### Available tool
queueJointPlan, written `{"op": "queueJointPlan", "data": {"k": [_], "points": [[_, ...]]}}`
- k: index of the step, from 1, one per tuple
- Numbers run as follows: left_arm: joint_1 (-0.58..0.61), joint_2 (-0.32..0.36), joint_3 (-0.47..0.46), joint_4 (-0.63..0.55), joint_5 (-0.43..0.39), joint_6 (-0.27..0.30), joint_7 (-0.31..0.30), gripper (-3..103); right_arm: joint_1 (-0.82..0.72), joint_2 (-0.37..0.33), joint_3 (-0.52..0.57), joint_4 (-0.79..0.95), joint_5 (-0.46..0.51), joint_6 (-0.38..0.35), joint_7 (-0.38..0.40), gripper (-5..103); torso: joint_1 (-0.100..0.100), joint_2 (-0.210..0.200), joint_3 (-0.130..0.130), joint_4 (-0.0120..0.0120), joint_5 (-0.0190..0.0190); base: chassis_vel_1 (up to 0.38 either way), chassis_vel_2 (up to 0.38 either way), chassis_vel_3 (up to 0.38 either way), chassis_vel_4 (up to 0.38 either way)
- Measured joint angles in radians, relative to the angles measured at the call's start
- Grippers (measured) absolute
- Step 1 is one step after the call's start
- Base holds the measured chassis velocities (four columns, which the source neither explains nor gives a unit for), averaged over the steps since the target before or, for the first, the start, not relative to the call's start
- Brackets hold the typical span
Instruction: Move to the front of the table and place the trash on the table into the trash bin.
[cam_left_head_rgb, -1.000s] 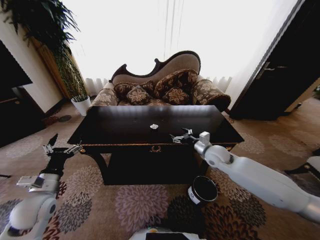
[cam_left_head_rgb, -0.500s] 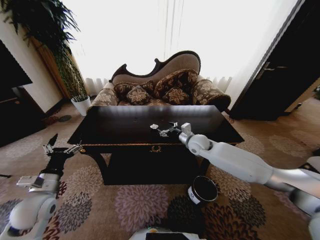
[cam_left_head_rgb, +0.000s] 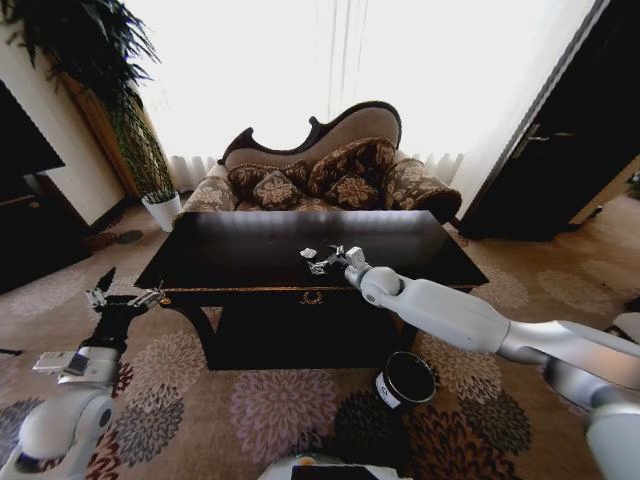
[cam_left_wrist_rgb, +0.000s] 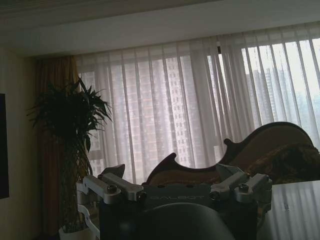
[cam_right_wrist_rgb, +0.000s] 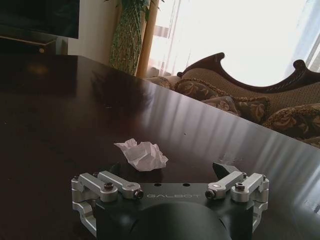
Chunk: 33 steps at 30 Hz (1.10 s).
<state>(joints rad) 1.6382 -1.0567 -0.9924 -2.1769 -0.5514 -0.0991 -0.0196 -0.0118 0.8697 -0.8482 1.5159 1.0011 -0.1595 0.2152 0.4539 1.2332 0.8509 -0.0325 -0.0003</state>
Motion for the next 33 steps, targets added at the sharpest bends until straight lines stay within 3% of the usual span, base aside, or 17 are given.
{"op": "queueJointPlan", "data": {"k": [12,15,16,19,22,24,28,33], "points": [[0.0,0.0,0.0,0.0,0.0,0.0,0.0,100,0.035,0.042,-0.035,-0.058,-0.011,0.007,-0.006,101,0.0,0.0,0.0,0.0,0.0,0.0,0.0,0.0,0.0],[0.0,0.0,0.0,0.0,0.0,0.0,0.0,100,0.035,0.046,-0.037,-0.061,-0.014,0.008,-0.007,97,0.0,0.0,0.0,0.0001,0.0,0.0,0.0,0.0,0.0],[0.0,0.0,0.0,0.0,0.0,0.0,0.0,100,0.034,0.048,-0.038,-0.063,-0.016,0.009,-0.007,87,0.0,0.0,0.0,0.0001,0.0,0.0,0.0,0.0,0.0],[0.0,0.0,0.0,0.0,0.0,0.0,0.0,100,0.033,0.048,-0.038,-0.063,-0.019,0.01,-0.007,82,0.0,0.0,0.0,0.0001,0.0,0.0,0.0,0.0,0.0],[0.0,0.0,0.0,0.0,0.0,0.0,0.0,100,0.031,0.048,-0.037,-0.064,-0.022,0.011,-0.008,65,0.0,0.0,0.0,0.0002,0.0,0.0,0.0,0.0,0.0],[0.0,0.0,0.0,0.0,0.0,0.0,0.0,100,0.031,0.047,-0.037,-0.064,-0.022,0.011,-0.008,65,0.0,0.0,0.0,0.0002,0.0,0.0,0.0,0.0,0.0],[0.0,0.0,0.0,0.0,0.0,0.0,0.0,100,0.029,0.042,-0.036,-0.058,-0.021,0.011,-0.006,44,0.0,0.0,0.0,0.0001,0.0,0.0,0.0,0.0,0.0],[0.0,0.0,0.0,0.0,0.0,0.0,0.0,100,0.028,0.042,-0.032,-0.058,-0.021,0.01,-0.002,33,0.0,0.0,0.0,0.0001,0.0,0.0,0.0,0.0,0.0]]}}
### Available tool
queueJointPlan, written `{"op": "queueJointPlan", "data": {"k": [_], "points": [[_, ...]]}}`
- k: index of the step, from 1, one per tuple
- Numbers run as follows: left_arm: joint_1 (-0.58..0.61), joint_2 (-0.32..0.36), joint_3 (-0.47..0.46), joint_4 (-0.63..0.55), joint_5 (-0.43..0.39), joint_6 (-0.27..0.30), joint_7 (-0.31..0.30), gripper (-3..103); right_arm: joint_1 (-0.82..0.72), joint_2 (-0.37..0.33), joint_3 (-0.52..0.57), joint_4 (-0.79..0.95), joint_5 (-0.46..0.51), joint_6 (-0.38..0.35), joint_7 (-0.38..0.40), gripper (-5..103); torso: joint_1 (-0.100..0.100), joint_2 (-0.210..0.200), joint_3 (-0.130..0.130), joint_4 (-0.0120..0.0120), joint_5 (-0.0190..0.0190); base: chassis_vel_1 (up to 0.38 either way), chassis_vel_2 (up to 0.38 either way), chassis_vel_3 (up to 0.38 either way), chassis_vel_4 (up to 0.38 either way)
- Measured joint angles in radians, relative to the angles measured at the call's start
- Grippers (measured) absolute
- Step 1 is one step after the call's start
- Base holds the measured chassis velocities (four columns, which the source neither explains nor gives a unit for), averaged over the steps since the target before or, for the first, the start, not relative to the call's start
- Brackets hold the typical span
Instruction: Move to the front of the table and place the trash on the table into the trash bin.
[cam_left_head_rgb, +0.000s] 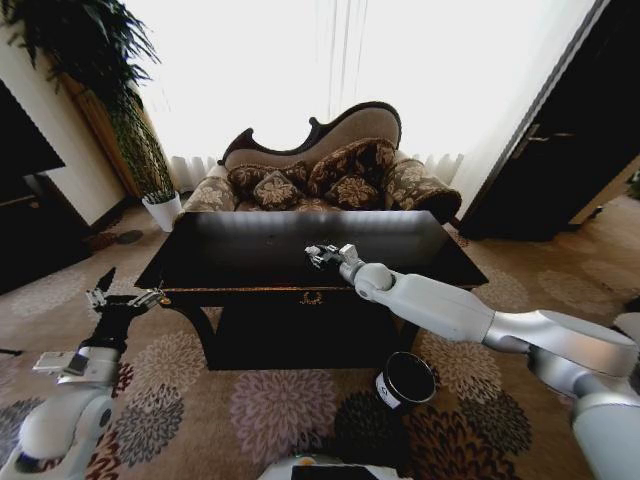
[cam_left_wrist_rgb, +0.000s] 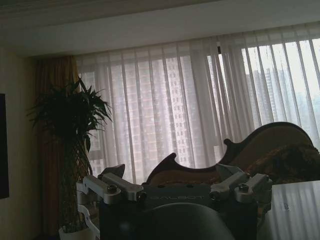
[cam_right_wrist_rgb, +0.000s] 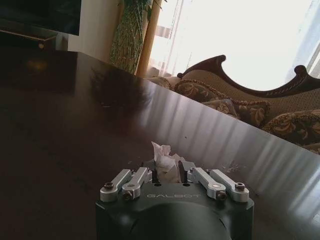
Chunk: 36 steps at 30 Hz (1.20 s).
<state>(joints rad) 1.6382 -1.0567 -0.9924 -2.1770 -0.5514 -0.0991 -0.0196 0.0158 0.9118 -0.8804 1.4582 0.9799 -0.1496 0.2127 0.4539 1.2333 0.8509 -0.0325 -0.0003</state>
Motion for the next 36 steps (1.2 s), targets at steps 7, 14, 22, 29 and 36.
{"op": "queueJointPlan", "data": {"k": [7,14,22,29,36], "points": [[0.0,0.0,0.0,0.0,0.0,0.0,0.0,100,-0.009,-0.005,0.005,0.013,0.001,0.0,0.002,6,0.0,0.0,0.0,0.0,0.0,0.0,0.0,0.0,0.0],[0.0,0.0,0.0,0.0,0.0,0.0,0.0,100,-0.014,-0.02,0.013,0.033,0.012,-0.002,0.009,0,0.0,0.0,0.0,0.0,0.0,0.0,0.0,0.0,0.0],[0.0,0.0,0.0,0.0,0.0,0.0,0.0,100,-0.055,-0.055,0.066,0.08,0.032,-0.006,0.027,0,0.0,0.0,0.0,0.0,0.0001,0.0,0.0,0.0,0.0],[0.0,0.0,0.0,0.0,0.0,0.0,0.0,100,-0.134,-0.097,0.17,0.139,0.042,-0.009,0.054,0,0.0,0.0,0.0,-0.0001,0.0001,0.0,0.0,0.0,0.0],[0.0,0.0,0.0,0.0,0.0,0.0,0.0,100,-0.239,-0.137,0.301,0.198,0.021,-0.008,0.086,0,0.0,0.0,0.0,0.0001,0.0002,0.0,0.0,0.0,0.0]]}}
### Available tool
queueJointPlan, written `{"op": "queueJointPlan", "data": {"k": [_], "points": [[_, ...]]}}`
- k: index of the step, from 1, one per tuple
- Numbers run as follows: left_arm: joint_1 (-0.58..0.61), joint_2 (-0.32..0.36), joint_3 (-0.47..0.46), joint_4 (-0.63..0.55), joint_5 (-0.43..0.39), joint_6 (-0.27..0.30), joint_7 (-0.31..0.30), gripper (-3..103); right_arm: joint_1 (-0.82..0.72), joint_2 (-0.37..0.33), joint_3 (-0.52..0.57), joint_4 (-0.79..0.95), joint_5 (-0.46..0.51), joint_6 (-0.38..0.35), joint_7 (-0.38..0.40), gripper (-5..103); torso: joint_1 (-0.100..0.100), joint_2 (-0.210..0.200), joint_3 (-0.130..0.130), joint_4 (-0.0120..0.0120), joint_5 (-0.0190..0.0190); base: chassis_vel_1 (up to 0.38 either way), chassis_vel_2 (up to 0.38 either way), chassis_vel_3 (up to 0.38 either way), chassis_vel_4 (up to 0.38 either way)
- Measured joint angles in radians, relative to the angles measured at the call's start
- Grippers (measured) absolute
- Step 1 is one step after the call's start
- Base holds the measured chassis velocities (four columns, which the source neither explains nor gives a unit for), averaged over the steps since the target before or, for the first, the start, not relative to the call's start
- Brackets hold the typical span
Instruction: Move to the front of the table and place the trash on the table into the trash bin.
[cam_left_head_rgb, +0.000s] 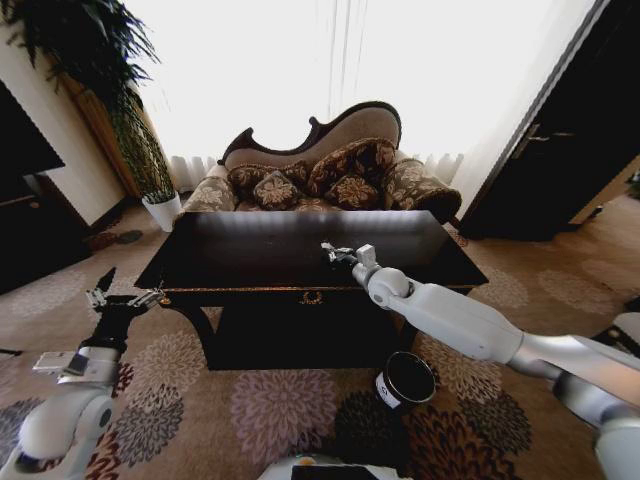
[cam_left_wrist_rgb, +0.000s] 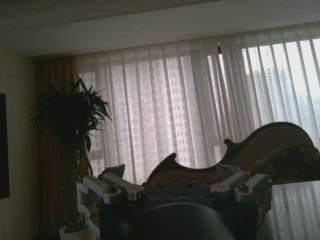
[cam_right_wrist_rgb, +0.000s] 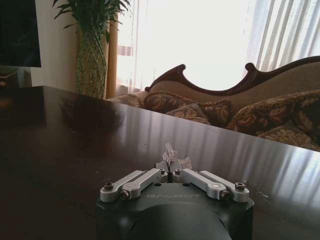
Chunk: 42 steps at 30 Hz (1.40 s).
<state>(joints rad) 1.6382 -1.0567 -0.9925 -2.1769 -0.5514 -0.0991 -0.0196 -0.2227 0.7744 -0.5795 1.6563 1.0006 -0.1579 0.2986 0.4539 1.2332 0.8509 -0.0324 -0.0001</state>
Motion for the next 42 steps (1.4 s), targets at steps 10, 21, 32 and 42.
{"op": "queueJointPlan", "data": {"k": [10,21,32,42], "points": [[0.0,0.0,0.0,0.0,0.0,0.0,0.0,100,-0.323,-0.117,0.338,0.132,-0.056,0.02,-0.016,0,0.0,0.0,0.0,-0.0004,-0.0001,0.0,0.0,0.0,0.0],[0.0,0.0,0.0,0.0,0.0,0.0,0.0,100,-0.661,-0.141,0.681,0.236,-0.092,0.043,-0.027,0,0.0,0.0,0.0,-0.0003,-0.0001,0.0,0.0,0.0,0.0],[0.0,0.0,0.0,0.0,0.0,0.0,0.0,100,-0.909,-0.037,0.999,0.276,-0.145,0.081,-0.061,0,0.0,0.0,0.0,-0.0001,-0.0002,0.0,0.0,0.0,0.0],[0.0,0.0,0.0,0.0,0.0,0.0,0.0,100,-1.185,0.114,1.227,0.349,-0.23,0.171,-0.124,0,0.0,0.0,0.0,-0.0002,-0.0004,0.0,0.0,0.0,0.0]]}}
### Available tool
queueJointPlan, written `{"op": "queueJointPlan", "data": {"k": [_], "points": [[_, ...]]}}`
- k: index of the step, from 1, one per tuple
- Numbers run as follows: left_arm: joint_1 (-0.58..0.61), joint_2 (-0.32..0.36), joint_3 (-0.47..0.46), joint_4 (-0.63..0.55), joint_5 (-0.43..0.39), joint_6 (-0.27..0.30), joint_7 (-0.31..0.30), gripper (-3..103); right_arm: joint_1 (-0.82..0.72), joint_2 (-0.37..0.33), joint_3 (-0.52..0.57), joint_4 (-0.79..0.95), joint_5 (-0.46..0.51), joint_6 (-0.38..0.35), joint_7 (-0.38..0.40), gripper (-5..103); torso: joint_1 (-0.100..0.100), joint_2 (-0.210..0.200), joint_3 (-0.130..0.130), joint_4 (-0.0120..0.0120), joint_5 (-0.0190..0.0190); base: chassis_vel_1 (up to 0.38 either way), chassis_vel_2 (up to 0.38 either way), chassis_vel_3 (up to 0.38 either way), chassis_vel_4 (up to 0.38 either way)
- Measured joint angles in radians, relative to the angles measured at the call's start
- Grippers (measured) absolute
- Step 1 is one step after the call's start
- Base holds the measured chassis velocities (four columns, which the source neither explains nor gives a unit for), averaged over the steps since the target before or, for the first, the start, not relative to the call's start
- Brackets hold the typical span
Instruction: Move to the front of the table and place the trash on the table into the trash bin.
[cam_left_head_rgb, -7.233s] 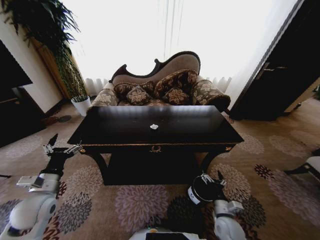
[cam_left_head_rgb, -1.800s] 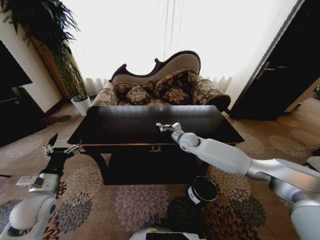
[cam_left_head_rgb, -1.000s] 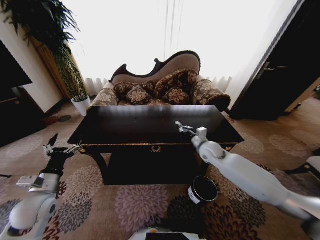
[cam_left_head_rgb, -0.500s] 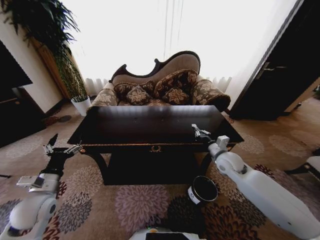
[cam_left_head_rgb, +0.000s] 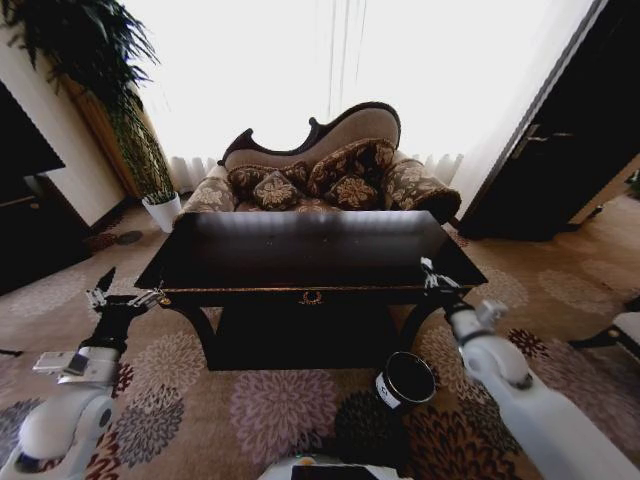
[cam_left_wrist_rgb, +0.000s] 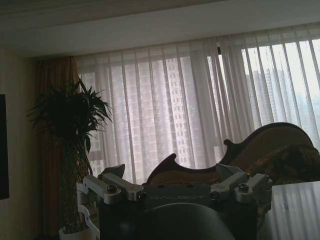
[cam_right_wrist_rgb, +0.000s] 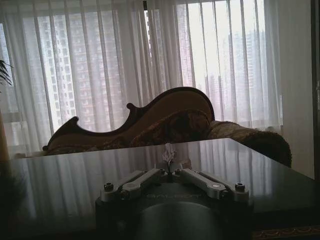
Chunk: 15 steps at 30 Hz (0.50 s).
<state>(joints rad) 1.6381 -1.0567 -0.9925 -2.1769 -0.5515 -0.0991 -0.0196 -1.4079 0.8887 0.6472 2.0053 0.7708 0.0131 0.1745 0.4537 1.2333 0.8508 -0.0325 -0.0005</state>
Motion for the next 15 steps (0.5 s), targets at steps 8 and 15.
{"op": "queueJointPlan", "data": {"k": [8,15], "points": [[0.0,0.0,0.0,0.0,0.0,0.0,0.0,100,-0.134,0.141,0.102,0.022,-0.096,0.106,-0.053,0,0.0,0.0,0.0,0.0001,0.0,0.0,0.0,0.0,0.0],[0.0,0.0,0.0,0.0,0.0,0.0,0.0,100,-0.234,0.353,0.105,0.015,-0.177,0.175,-0.098,0,0.0,0.0,0.0,-0.0002,0.0,0.0,0.0,0.0,0.0]]}}
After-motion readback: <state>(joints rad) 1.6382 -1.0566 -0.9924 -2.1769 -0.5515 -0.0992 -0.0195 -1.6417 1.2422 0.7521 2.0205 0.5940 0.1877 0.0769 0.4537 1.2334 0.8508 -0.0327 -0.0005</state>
